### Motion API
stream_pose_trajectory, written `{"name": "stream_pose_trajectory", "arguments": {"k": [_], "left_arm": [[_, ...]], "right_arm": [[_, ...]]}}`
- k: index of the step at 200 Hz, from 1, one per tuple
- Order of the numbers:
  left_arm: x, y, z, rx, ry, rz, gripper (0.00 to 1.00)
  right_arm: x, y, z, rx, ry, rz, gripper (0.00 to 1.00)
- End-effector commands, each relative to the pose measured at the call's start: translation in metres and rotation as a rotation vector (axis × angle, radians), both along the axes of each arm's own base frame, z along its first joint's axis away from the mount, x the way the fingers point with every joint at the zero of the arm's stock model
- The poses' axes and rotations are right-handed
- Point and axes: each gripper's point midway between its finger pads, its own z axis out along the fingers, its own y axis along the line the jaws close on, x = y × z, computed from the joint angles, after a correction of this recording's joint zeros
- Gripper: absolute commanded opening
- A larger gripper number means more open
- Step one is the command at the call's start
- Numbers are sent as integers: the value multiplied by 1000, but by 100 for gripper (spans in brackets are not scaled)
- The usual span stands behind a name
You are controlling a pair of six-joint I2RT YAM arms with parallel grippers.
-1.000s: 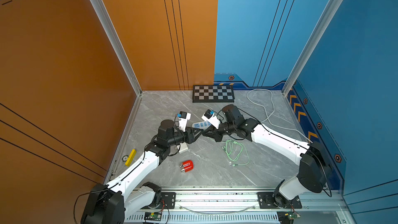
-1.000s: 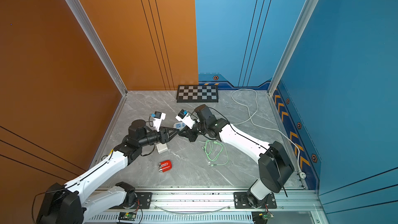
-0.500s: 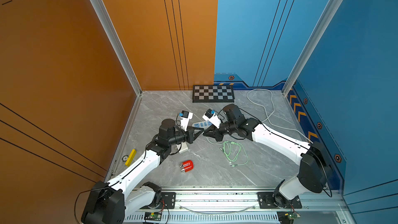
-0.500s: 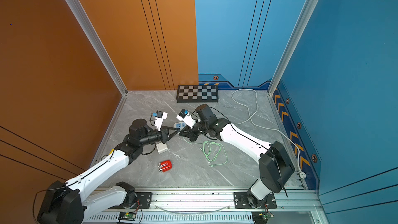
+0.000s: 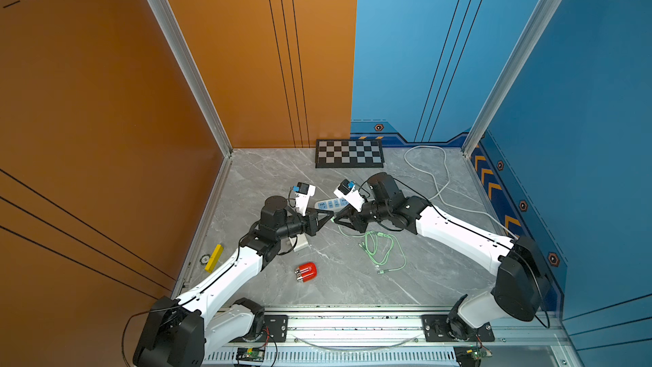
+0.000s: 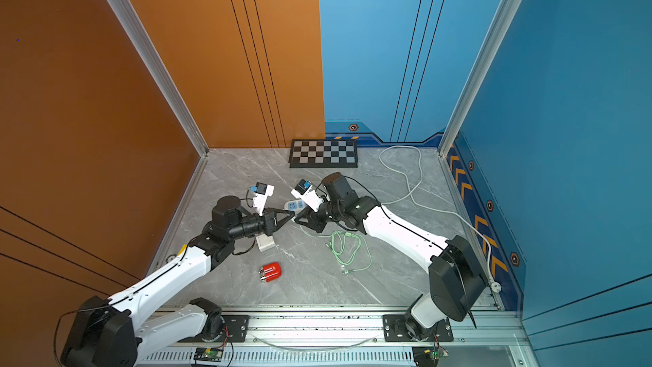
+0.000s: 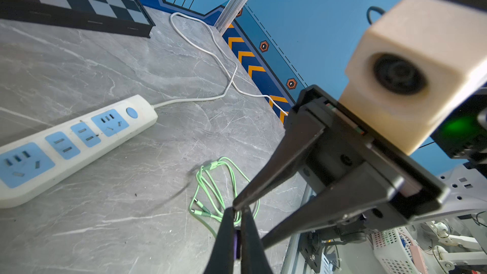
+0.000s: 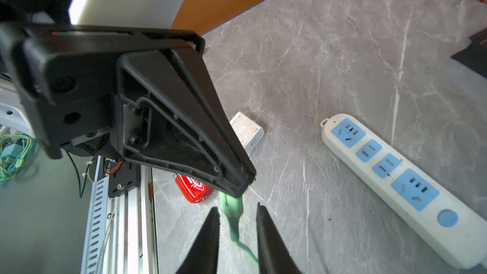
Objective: Charge the electric shaver
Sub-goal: Pick up the charging cable from the center of the board.
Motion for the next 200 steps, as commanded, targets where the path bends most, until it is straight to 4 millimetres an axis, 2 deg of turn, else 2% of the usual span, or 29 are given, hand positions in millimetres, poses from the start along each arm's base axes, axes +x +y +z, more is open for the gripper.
{"name": "stream_pose_trajectory", "arguments": {"k": [1, 47, 78, 92, 145, 200], "left_arm": [[8, 10, -5, -1, 15, 67, 0], [15, 12, -4, -7, 27, 87, 0], [15, 10, -2, -18, 30, 74, 0], [12, 7, 1, -25, 24, 48, 0], [6, 7, 6, -38, 15, 30, 0], [4, 6, 12, -48, 7, 21, 0]], "right_arm": [[5, -14, 8, -12, -76, -91, 34], [-8, -24, 0, -11, -55, -110, 35], [-21, -18, -20, -13, 15, -55, 35], [-20, -16, -23, -11, 43, -27, 36], [-10, -2, -4, 1, 21, 69, 39], [-4, 10, -15, 10, 53, 97, 39]]}}
